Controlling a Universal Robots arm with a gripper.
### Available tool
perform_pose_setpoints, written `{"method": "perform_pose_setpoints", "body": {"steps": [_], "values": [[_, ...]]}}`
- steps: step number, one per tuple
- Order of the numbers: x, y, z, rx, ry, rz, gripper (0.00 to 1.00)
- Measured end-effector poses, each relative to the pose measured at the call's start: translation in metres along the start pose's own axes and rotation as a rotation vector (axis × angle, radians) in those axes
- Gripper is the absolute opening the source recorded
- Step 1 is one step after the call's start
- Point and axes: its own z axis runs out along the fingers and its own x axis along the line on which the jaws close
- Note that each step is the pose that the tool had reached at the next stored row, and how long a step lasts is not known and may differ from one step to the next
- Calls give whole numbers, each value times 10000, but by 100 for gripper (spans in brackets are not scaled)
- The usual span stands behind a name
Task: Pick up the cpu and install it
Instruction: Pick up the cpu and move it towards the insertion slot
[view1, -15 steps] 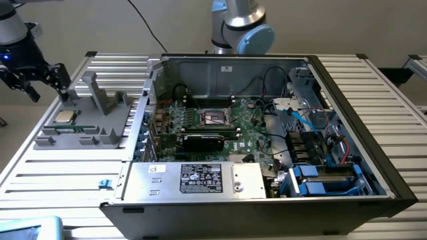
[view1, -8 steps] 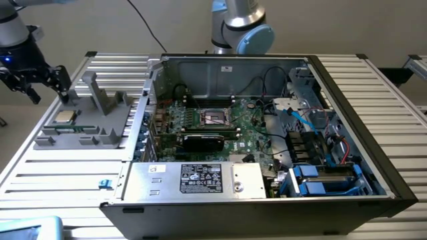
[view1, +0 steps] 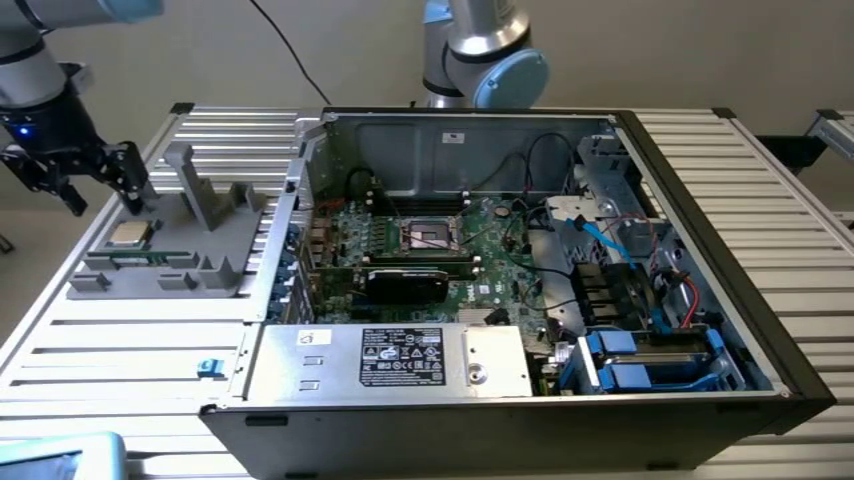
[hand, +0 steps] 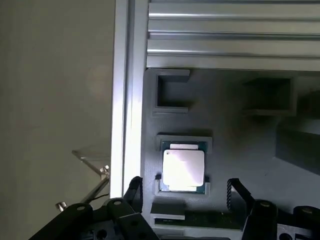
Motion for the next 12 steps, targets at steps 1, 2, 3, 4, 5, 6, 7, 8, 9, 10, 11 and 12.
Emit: {"method": "perform_pose_setpoints", "body": {"steps": [1,2,3,4,5,6,7,8,9,10,11,12], "values": [[0,-1,18,-17,0,-1,78],[0,-1,36,-36,-1,-1,78],[-1,-1,55,-57,-2,-1,78],[-1,-2,72,-81,-2,-2,78],[-1,-2,88,-109,-3,-2,78],[-2,-3,102,-139,-3,-4,78],[-2,-3,119,-157,-3,-3,78],[-2,-3,137,-164,-3,-3,78],[-2,-3,155,-165,0,-2,78],[-3,-4,174,-166,1,-3,78],[-3,-4,191,-166,7,-3,78],[-4,-5,210,-166,16,-3,78]]}}
